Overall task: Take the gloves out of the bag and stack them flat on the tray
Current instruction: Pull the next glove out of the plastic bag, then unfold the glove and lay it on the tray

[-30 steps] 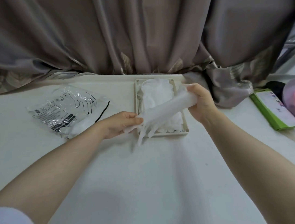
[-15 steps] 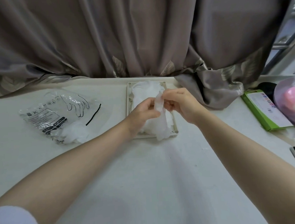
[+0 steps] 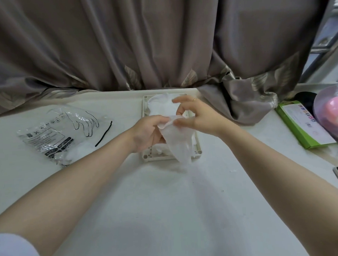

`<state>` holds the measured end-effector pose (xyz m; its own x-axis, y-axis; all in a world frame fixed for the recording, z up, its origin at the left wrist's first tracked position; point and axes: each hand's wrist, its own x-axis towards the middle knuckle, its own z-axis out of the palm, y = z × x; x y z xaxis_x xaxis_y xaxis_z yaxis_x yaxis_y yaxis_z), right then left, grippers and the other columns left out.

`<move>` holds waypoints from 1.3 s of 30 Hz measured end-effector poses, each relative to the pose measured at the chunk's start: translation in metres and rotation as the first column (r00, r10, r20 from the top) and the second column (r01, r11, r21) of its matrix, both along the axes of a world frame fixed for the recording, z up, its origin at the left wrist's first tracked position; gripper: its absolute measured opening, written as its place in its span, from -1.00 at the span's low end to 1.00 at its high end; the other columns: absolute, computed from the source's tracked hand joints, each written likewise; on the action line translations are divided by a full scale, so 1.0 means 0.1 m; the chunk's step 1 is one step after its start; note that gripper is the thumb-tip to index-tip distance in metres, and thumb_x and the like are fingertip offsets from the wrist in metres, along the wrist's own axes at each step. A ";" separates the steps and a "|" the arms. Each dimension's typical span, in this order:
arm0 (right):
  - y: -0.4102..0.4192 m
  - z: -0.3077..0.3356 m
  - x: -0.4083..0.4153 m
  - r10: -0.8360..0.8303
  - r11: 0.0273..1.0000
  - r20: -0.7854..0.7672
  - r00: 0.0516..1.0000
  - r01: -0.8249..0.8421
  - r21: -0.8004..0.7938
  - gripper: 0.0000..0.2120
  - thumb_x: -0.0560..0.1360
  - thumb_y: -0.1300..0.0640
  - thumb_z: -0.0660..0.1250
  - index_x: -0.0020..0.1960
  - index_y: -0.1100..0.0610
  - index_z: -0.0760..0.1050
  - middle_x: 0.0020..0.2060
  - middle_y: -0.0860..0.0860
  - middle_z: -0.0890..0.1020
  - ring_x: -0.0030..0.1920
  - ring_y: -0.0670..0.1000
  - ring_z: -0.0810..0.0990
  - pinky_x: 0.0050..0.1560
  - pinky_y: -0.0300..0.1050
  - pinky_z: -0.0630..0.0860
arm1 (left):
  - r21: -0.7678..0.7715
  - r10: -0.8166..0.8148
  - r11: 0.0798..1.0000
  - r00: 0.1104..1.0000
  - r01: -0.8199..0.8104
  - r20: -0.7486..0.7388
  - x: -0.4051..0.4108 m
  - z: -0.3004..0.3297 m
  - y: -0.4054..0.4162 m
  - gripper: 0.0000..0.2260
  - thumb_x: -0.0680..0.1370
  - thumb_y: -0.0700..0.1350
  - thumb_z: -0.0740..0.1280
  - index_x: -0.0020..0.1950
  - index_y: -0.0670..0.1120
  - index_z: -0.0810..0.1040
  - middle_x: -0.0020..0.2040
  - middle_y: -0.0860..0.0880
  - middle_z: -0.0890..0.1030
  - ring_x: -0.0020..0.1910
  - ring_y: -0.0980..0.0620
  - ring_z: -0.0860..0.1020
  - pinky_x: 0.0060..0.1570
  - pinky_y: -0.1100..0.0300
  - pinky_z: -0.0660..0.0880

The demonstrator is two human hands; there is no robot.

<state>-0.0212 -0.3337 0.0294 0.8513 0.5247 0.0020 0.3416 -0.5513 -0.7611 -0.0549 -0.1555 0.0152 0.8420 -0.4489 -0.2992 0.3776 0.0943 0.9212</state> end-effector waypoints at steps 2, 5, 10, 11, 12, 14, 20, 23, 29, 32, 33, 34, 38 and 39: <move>-0.01 -0.03 0.04 -0.001 0.997 -0.102 0.995 0.009 0.073 -0.76 0.49 0.16 0.39 -0.34 0.11 0.49 0.18 -0.11 0.53 0.22 -0.10 0.47 0.24 -0.16 0.32 | -0.019 0.055 0.998 0.995 -0.057 -0.077 0.05 0.01 0.08 -0.66 0.59 -0.16 -0.01 0.11 -0.17 0.53 -0.12 -0.08 0.64 -0.17 0.02 0.60 -0.22 0.23 0.56; -0.02 -0.09 0.10 0.048 0.977 -0.258 0.965 0.009 0.212 -0.74 0.50 0.12 0.35 -0.20 0.33 0.57 0.08 0.04 0.63 0.04 -0.05 0.57 0.13 -0.12 0.42 | 0.012 0.129 0.992 0.980 -0.128 -0.153 0.11 0.01 0.18 -0.71 0.55 -0.13 0.04 -0.05 -0.17 0.54 -0.27 -0.04 0.62 -0.33 0.06 0.58 -0.33 0.29 0.51; 0.05 -0.02 0.09 0.125 0.904 -0.445 0.887 0.083 0.419 -0.53 0.40 -0.01 0.37 -0.26 0.44 0.43 -0.32 0.22 0.44 -0.24 0.06 0.42 -0.16 -0.21 0.42 | 0.114 0.185 0.978 0.980 -0.175 -0.080 0.13 0.00 0.15 -0.75 0.59 -0.14 0.13 0.01 -0.18 0.58 -0.19 -0.05 0.63 -0.20 0.03 0.60 -0.22 0.24 0.53; 0.07 0.01 0.09 0.145 0.890 -0.472 0.870 0.094 0.446 -0.63 0.46 0.05 0.35 -0.31 0.36 0.44 -0.39 0.14 0.43 -0.32 0.00 0.44 -0.26 -0.26 0.42 | 0.162 0.207 0.966 0.978 -0.200 -0.023 0.14 -0.02 0.13 -0.75 0.61 -0.12 0.16 0.10 -0.20 0.57 -0.09 -0.09 0.64 -0.10 -0.01 0.60 -0.11 0.20 0.53; 0.08 0.02 0.08 0.161 0.874 -0.491 0.856 0.107 0.474 -0.68 0.51 0.12 0.31 -0.34 0.28 0.45 -0.44 0.06 0.45 -0.39 -0.05 0.45 -0.33 -0.29 0.42 | 0.204 0.231 0.951 0.973 -0.231 0.026 0.15 -0.04 0.11 -0.72 0.61 -0.08 0.19 0.16 -0.23 0.55 -0.01 -0.12 0.63 -0.04 -0.03 0.59 -0.03 0.17 0.51; 0.10 0.04 0.07 0.174 0.846 -0.516 0.839 0.141 0.515 -0.66 0.57 0.19 0.22 -0.37 0.16 0.49 -0.48 -0.01 0.49 -0.45 -0.08 0.48 -0.42 -0.31 0.41 | 0.258 0.291 0.916 0.951 -0.308 0.105 0.18 -0.06 0.07 -0.68 0.60 -0.02 0.23 0.15 -0.26 0.53 0.00 -0.14 0.62 -0.05 -0.02 0.58 -0.02 0.15 0.49; 0.05 0.00 0.13 0.095 0.820 -0.509 0.855 0.223 0.527 -0.81 0.49 0.18 0.28 -0.29 0.16 0.39 -0.43 -0.04 0.47 -0.36 -0.08 0.44 -0.27 -0.25 0.38 | 0.144 0.321 0.932 0.942 -0.332 0.094 0.18 0.00 0.07 -0.81 0.62 -0.09 0.19 0.05 -0.17 0.51 -0.11 -0.07 0.57 -0.17 0.03 0.52 -0.14 0.21 0.46; 0.02 -0.05 0.15 -0.119 0.877 -0.334 0.935 0.257 0.407 -0.81 0.51 0.25 0.33 -0.27 0.12 0.48 -0.45 -0.19 0.50 -0.35 -0.11 0.39 -0.25 -0.24 0.32 | -0.070 0.188 0.980 0.980 -0.184 0.065 0.09 0.11 0.01 -0.87 0.60 -0.16 0.20 -0.04 -0.18 0.49 -0.18 -0.06 0.55 -0.21 0.06 0.52 -0.16 0.25 0.48; 0.13 0.05 0.04 0.119 0.808 -0.318 0.941 0.094 0.581 -0.82 0.52 0.40 0.25 -0.11 0.18 0.54 -0.34 -0.02 0.63 -0.33 0.00 0.56 -0.27 -0.18 0.49 | 0.174 -0.029 0.984 0.928 -0.038 0.371 -0.01 0.30 -0.11 -0.75 0.56 -0.35 0.18 -0.14 -0.11 0.59 -0.26 0.00 0.62 -0.33 0.09 0.54 -0.33 0.30 0.45; 0.13 0.06 0.06 0.248 0.680 -0.486 0.838 0.207 0.704 -0.82 0.58 0.27 0.20 -0.10 0.12 0.55 -0.22 0.09 0.61 -0.24 0.06 0.56 -0.24 -0.13 0.48 | 0.305 0.092 0.844 0.678 -0.441 0.729 0.02 0.23 -0.12 -0.82 0.47 -0.25 0.36 -0.22 0.00 0.45 -0.41 0.10 0.45 -0.46 0.18 0.39 -0.40 0.31 0.37; 0.13 0.05 0.07 0.259 0.676 -0.506 0.823 0.220 0.703 -0.81 0.57 0.26 0.21 -0.12 0.09 0.56 -0.19 0.09 0.60 -0.23 0.06 0.54 -0.25 -0.15 0.47 | 0.320 0.068 0.760 0.559 -0.565 0.827 0.03 0.19 -0.11 -0.81 0.43 -0.15 0.41 -0.20 0.01 0.39 -0.41 0.12 0.40 -0.45 0.17 0.36 -0.38 0.29 0.36; 0.13 0.04 0.08 0.279 0.678 -0.518 0.809 0.216 0.703 -0.83 0.55 0.25 0.23 -0.13 0.08 0.55 -0.16 0.09 0.59 -0.23 0.05 0.54 -0.25 -0.15 0.48 | 0.315 0.041 0.691 0.471 -0.651 0.881 0.04 0.16 -0.09 -0.76 0.40 -0.07 0.44 -0.14 0.01 0.37 -0.37 0.13 0.38 -0.41 0.17 0.36 -0.35 0.25 0.37; 0.13 0.02 0.10 0.358 0.678 -0.606 0.711 0.248 0.692 -0.75 0.51 0.03 0.18 0.07 0.10 0.55 -0.02 0.06 0.65 -0.06 0.04 0.62 -0.01 -0.06 0.53 | 0.422 0.108 0.613 0.600 -0.668 0.793 0.17 0.17 -0.13 -0.45 0.36 0.03 0.51 0.24 -0.10 0.39 0.05 0.07 0.39 0.06 0.09 0.42 0.01 0.28 0.36; 0.12 0.02 0.11 0.359 0.671 -0.625 0.693 0.273 0.689 -0.69 0.52 -0.01 0.15 0.14 0.10 0.52 0.00 0.05 0.65 -0.03 0.04 0.62 0.02 -0.04 0.53 | 0.481 0.157 0.612 0.692 -0.628 0.704 0.20 0.18 -0.13 -0.49 0.37 0.04 0.49 0.22 -0.08 0.43 0.07 0.07 0.43 0.09 0.08 0.45 0.01 0.28 0.37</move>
<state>-0.0103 -0.3213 0.0311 0.7348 0.6568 -0.1693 -0.4214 0.2464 -0.8728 -0.0346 -0.1686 0.0328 0.9712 0.0894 0.2207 -0.1251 -0.5971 0.7923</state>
